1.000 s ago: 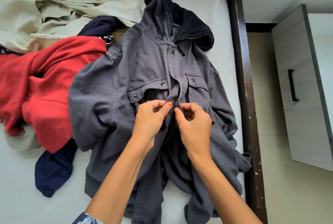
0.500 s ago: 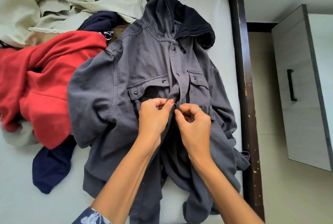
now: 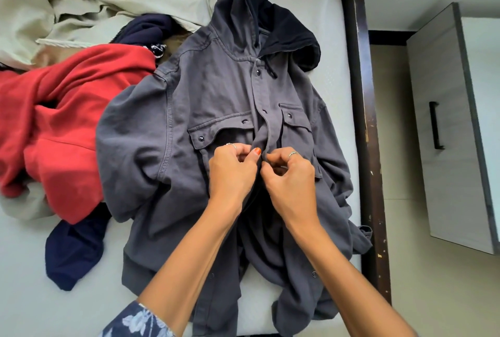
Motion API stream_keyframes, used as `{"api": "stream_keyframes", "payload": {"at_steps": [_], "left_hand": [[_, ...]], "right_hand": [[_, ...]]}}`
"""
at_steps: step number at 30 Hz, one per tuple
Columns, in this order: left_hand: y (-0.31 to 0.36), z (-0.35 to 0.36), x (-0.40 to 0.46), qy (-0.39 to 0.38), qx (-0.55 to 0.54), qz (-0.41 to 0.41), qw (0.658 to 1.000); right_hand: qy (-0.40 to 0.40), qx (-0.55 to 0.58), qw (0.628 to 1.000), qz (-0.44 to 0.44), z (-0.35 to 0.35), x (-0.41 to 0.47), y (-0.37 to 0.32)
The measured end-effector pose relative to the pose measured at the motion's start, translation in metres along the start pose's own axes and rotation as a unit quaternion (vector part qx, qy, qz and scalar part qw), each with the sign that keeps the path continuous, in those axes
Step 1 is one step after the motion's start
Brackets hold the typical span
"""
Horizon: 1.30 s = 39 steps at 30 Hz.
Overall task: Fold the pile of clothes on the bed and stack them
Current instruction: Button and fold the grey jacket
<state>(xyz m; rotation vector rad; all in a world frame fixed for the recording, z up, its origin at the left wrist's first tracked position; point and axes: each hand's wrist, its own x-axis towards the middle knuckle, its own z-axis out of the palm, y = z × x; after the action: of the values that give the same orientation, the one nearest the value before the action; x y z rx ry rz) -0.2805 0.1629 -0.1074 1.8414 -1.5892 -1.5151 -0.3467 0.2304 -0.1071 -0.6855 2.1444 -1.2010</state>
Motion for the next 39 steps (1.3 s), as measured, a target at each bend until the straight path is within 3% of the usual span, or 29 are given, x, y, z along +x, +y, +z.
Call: {"api": "stream_keyframes", "payload": {"at_steps": [5,10,12,15,18,23,25,28,31,39], "left_hand": [[-0.006,-0.006,0.017,-0.091,0.058,0.023,0.994],[0.005,-0.014,0.045,-0.155,0.216,0.078,0.961],[0.001,-0.01,0.05,-0.144,0.25,0.094,0.953],[-0.019,-0.004,0.033,-0.042,0.236,0.184,0.953],[-0.048,0.001,-0.006,0.034,0.269,0.246,0.93],[-0.088,0.004,-0.011,0.002,0.342,0.152,0.927],[-0.089,0.005,0.0,-0.015,0.354,0.154,0.922],[-0.073,-0.002,0.004,-0.032,0.327,0.135,0.935],[-0.059,-0.017,-0.009,-0.002,0.282,0.115,0.952],[-0.04,-0.032,-0.029,-0.038,0.13,0.09,0.987]], "right_hand": [[-0.063,-0.016,0.997,0.041,-0.005,0.003,0.004],[-0.147,-0.163,0.97,0.103,-0.003,-0.006,0.039],[-0.142,-0.193,0.966,0.099,-0.003,-0.009,0.048],[-0.118,-0.18,0.972,0.091,-0.006,-0.007,0.052],[-0.118,-0.16,0.976,0.089,-0.012,-0.005,0.052],[-0.119,-0.126,0.977,0.126,-0.018,-0.012,0.056],[-0.105,-0.13,0.976,0.136,-0.02,-0.014,0.058],[-0.099,-0.128,0.976,0.144,-0.025,-0.018,0.055],[-0.13,-0.097,0.976,0.144,-0.031,-0.026,0.044],[-0.159,0.141,0.95,0.228,-0.038,-0.052,0.011]]}}
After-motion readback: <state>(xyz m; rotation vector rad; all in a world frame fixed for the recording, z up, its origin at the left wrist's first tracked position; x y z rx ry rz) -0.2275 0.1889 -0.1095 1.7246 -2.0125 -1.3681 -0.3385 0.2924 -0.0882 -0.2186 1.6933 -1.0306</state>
